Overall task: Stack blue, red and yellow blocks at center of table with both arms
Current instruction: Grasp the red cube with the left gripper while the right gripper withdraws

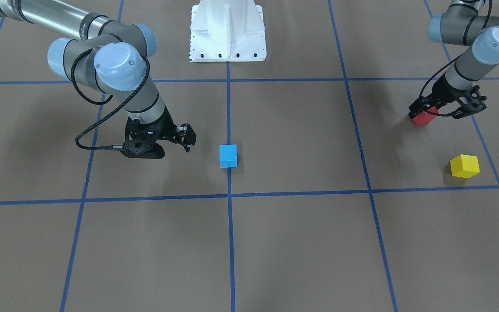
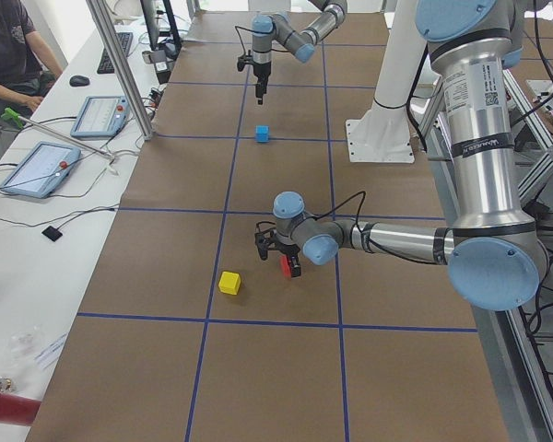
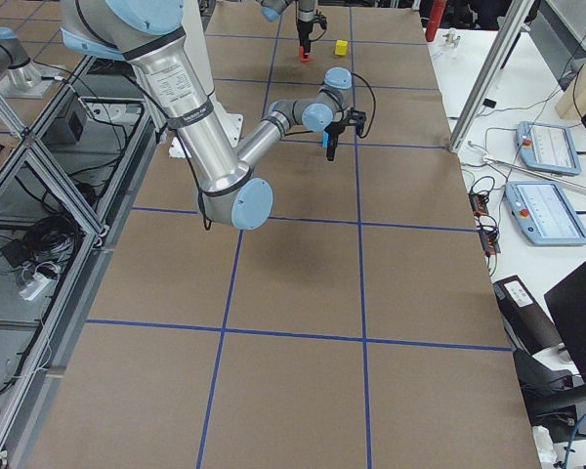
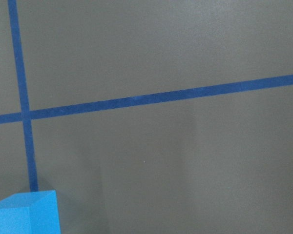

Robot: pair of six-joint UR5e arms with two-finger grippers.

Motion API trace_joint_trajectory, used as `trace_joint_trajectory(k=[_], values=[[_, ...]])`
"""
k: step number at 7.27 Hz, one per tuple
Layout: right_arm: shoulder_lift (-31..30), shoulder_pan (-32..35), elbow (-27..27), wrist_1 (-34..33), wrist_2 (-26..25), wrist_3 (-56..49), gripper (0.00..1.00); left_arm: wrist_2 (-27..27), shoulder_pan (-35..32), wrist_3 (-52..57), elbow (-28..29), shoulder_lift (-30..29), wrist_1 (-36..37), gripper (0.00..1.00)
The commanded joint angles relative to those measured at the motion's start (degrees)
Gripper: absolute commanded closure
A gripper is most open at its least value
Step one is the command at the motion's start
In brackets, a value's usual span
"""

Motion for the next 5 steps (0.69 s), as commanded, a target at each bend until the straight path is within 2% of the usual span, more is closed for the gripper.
trace_joint_trajectory(k=[1,2,3,4,5], values=[[0.0,-0.1,0.0,0.0,-0.1,0.1,0.0,0.0,0.0,1.9,0.6,0.0,0.0,0.28],[0.1,-0.1,0.2,0.0,-0.3,0.4,0.0,-0.1,0.0,1.7,0.2,0.1,0.0,0.67],[0.1,-0.1,0.4,0.0,-0.4,0.5,0.0,-0.2,0.0,1.2,0.0,0.0,0.0,0.92],[0.0,0.0,0.5,0.0,-0.4,0.5,0.0,-0.5,0.0,1.2,-1.0,0.0,0.0,1.0],[0.1,0.0,0.7,0.0,-0.4,0.5,0.0,-0.8,0.0,1.2,-4.2,-0.5,0.8,1.0]])
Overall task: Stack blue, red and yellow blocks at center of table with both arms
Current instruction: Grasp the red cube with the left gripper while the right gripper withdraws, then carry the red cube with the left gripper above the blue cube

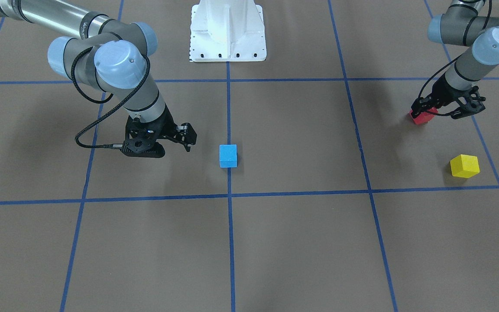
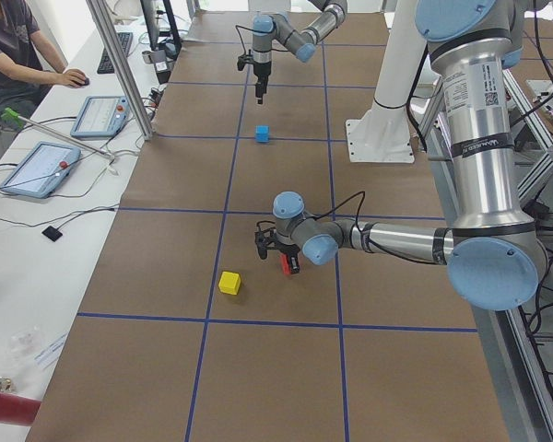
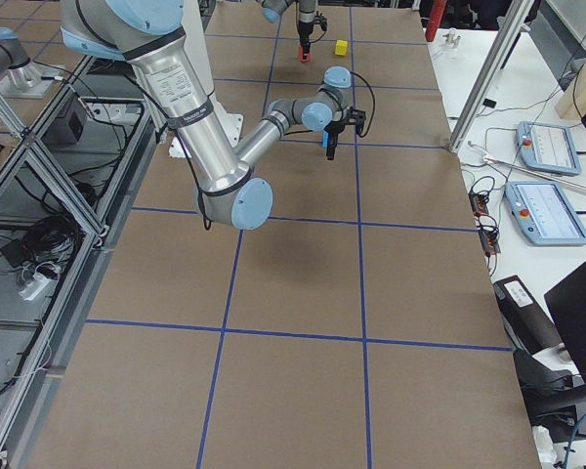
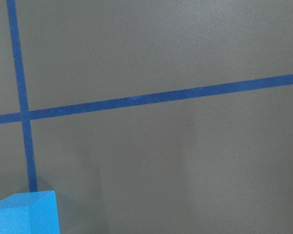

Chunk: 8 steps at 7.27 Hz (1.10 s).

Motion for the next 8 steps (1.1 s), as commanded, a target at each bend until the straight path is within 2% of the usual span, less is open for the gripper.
trace_joint_trajectory(k=[1,2,4,5,6,8], values=[[-1.0,0.5,1.9,0.0,0.2,-0.6,0.0,-0.5,-0.1,0.2,-6.4,-2.4,3.2,1.0],[-3.8,1.9,3.9,0.0,0.8,-1.4,0.0,-1.6,-0.2,0.7,-8.1,-9.8,11.0,1.0],[-9.5,5.9,5.8,0.2,1.7,-10.2,0.0,-1.5,0.7,0.8,-8.6,-27.2,27.2,1.0],[-12.4,8.1,5.9,0.0,2.9,-13.9,0.0,0.1,5.2,0.9,-7.3,-34.6,33.6,1.0],[-14.9,10.2,5.9,0.0,4.6,-16.5,0.0,3.3,6.8,4.1,-2.8,-43.4,34.7,1.0],[-20.1,15.2,6.0,0.0,7.3,-22.8,0.0,3.6,7.8,8.3,12.3,-58.5,34.9,1.0]])
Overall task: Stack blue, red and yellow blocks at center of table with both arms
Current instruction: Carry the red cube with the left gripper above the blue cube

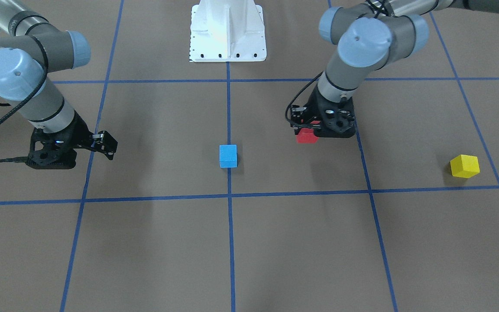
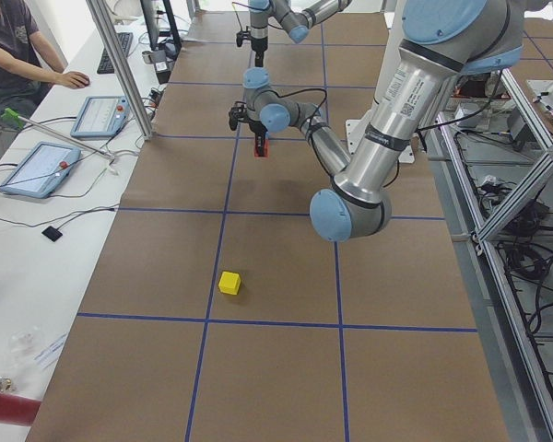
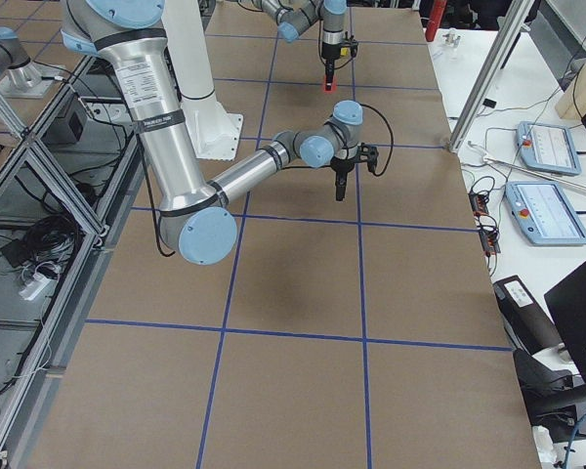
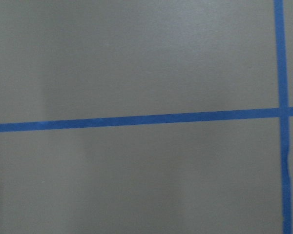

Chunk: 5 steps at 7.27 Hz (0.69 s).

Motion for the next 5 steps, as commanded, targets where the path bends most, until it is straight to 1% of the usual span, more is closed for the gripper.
trace_joint_trajectory(k=[1,2,3,4,5], values=[[-5.0,4.4,0.0,-0.1,1.7,-5.9,0.0,0.5,0.8,5.7,14.6,-14.2,0.6,1.0],[-6.7,6.3,-0.2,-0.1,2.7,-6.2,0.0,0.6,1.1,5.9,20.0,-18.3,0.5,1.0],[-7.8,8.6,-0.4,-0.1,5.6,-6.0,0.0,0.5,1.2,6.5,24.7,-21.7,0.6,1.0],[-9.0,8.8,-0.3,0.4,6.0,-6.0,0.0,0.6,2.9,6.5,27.4,-23.1,0.6,1.0],[-10.1,8.8,-0.4,2.0,6.0,-6.0,0.0,0.5,3.3,6.3,27.6,-23.2,0.7,1.0]])
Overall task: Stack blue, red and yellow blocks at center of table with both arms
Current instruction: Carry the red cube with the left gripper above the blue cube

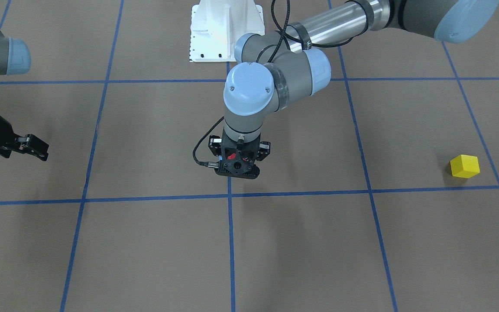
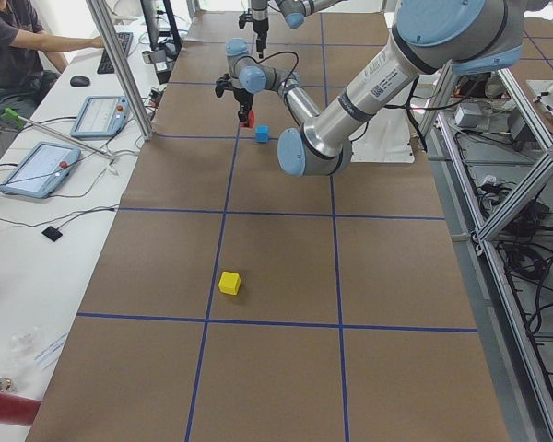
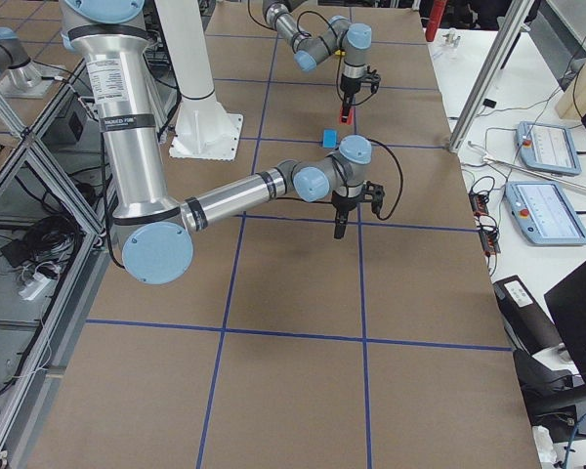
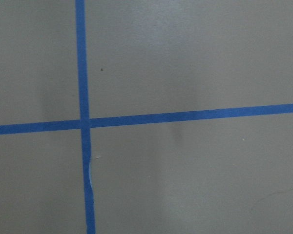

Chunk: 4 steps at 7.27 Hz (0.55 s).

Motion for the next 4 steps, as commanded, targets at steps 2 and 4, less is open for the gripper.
trace_joint_trajectory(k=[2,4], values=[[-1.6,0.4,0.0,2.0,0.5,0.1,0.0,1.5,3.1,-2.7,2.0,-1.2,0.9,1.0],[-1.6,0.4,0.0,2.0,0.5,0.1,0.0,1.6,3.4,-5.6,1.0,-1.1,1.6,1.0]])
